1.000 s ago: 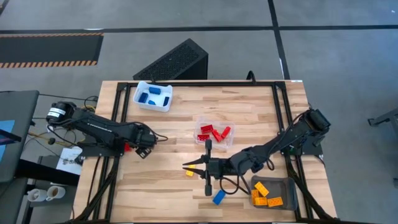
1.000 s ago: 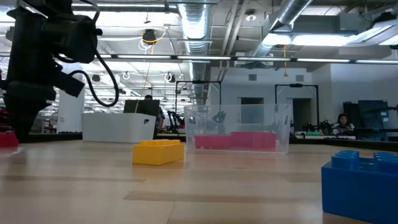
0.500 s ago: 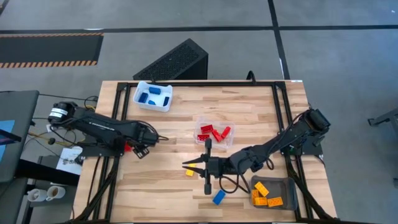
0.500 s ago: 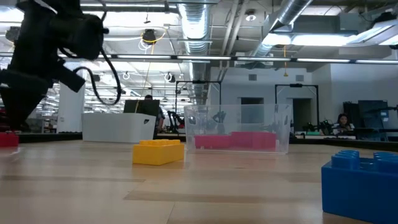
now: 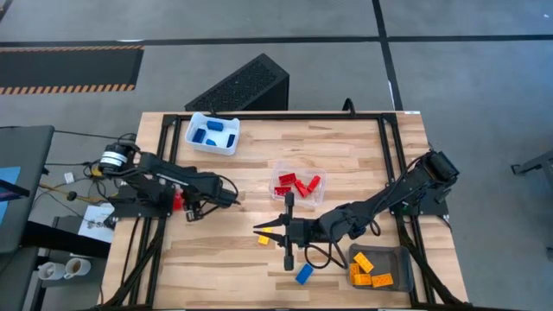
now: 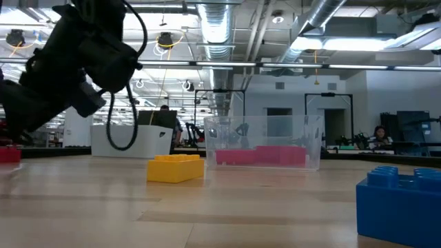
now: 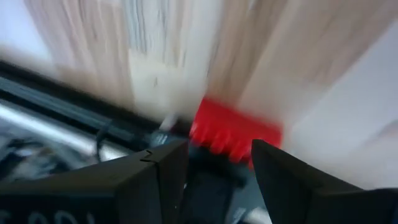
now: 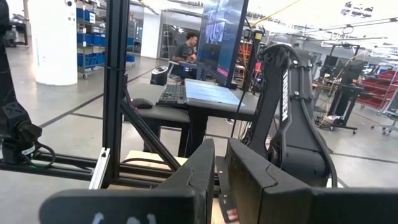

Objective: Sort & place blocks by color
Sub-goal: Put the red game piece into the transparent bin

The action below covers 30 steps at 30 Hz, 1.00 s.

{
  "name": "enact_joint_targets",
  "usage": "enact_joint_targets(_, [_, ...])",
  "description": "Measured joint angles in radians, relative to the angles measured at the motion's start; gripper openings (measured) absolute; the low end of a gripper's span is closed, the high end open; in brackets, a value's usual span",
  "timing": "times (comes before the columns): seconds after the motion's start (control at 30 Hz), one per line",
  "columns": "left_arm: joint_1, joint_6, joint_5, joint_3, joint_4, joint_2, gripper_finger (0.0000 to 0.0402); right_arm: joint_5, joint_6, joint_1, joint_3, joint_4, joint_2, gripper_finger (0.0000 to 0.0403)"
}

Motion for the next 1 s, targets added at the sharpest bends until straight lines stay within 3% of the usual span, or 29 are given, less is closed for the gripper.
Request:
enact_joint_targets(0.23, [-0.004, 0.147, 0.009, -0.037, -0.028, -0.005, 0.0181, 0.0, 0.0, 0.001, 0.0, -0.008, 0.0, 0.0067])
enact_joint_targets(0.6, [0.006, 0.124, 0.041, -0.137, 0.074, -0.004, 0.0204, 0.0, -0.004, 0.001, 0.0, -0.022, 0.0, 0.0067])
enact_joint_targets(1.0, [-0.015, 0.075, 0.082, -0.137, 0.114, -0.003, 0.0204, 0.0, 0.0, 0.0, 0.0, -0.013, 0.0, 0.0067])
